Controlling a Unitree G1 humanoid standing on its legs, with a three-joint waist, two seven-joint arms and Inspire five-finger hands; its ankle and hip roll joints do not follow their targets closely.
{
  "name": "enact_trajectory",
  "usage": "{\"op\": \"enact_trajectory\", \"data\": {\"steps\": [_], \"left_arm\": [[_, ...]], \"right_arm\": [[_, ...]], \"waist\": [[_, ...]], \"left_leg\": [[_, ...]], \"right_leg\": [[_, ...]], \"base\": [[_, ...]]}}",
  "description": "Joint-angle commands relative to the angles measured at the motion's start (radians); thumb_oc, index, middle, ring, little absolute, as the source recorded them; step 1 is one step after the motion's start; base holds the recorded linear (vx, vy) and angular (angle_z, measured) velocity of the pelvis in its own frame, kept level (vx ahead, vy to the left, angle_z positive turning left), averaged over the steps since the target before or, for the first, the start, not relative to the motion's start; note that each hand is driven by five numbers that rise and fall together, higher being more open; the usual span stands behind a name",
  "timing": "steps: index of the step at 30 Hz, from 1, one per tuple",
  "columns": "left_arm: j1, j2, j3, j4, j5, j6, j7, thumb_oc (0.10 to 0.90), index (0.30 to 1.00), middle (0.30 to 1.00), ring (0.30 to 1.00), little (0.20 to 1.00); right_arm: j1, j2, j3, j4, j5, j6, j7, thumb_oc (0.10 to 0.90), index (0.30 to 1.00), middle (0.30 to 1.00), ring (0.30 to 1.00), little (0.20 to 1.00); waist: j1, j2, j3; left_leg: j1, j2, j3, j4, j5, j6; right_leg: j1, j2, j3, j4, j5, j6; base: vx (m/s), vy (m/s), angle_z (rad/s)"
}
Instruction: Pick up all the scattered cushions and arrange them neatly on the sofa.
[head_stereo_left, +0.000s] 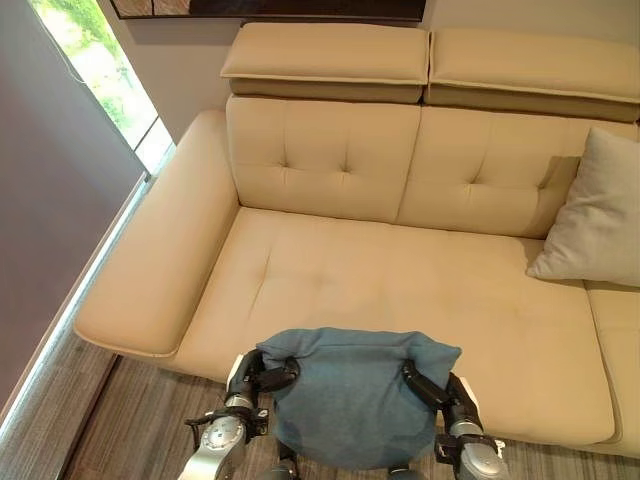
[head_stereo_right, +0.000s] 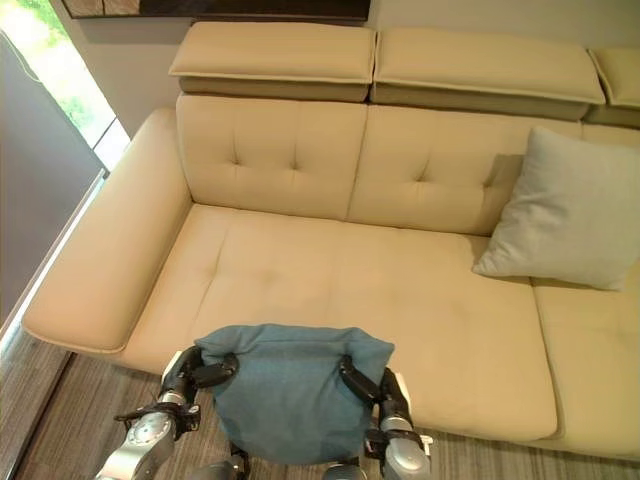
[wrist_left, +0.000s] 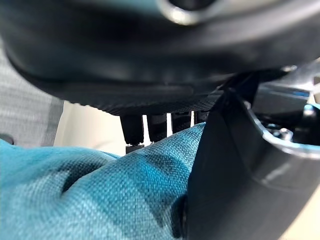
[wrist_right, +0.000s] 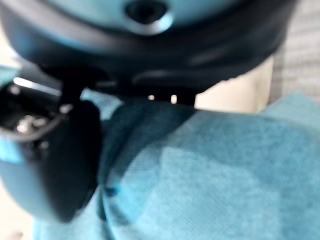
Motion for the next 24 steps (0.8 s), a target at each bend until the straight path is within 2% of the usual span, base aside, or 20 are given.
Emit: {"op": "enact_trajectory", "data": {"steps": [1,14,24], "left_arm": [[-0.034,0.046,0.047,0.009,0.032,-0.061,0.009,0.400,0.300,0.300,0.300,0.300],[-0.053,0.042,0.029,0.010,0.036,-0.054,0.011,0.400,0.300,0.300,0.300,0.300],[-0.051,0.035,0.027,0.011,0.029,-0.051,0.003,0.400,0.300,0.300,0.300,0.300]], "right_arm": [[-0.075,0.006,-0.119,-0.191,0.043,-0.127,-0.024,0.400,0.300,0.300,0.300,0.300],[-0.064,-0.002,-0.094,-0.171,0.026,-0.126,-0.018,0.400,0.300,0.300,0.300,0.300],[-0.067,-0.022,-0.085,-0.153,-0.007,-0.123,-0.013,0.400,0.300,0.300,0.300,0.300]], "waist": [[-0.001,-0.028,-0.066],[-0.012,-0.013,-0.079],[-0.002,-0.017,-0.064]], "left_leg": [[0.014,-0.053,-0.026,0.124,-0.212,0.048],[0.072,-0.019,-0.040,0.069,-0.176,0.021],[0.059,0.013,-0.066,0.050,-0.129,-0.005]], "right_leg": [[-0.016,0.023,0.051,0.087,-0.052,-0.026],[0.023,0.069,0.032,0.076,-0.087,-0.061],[0.042,0.106,0.003,0.029,-0.092,-0.089]], "base": [[0.01,-0.142,0.27],[-0.01,-0.083,0.05],[-0.05,-0.091,0.07]]}}
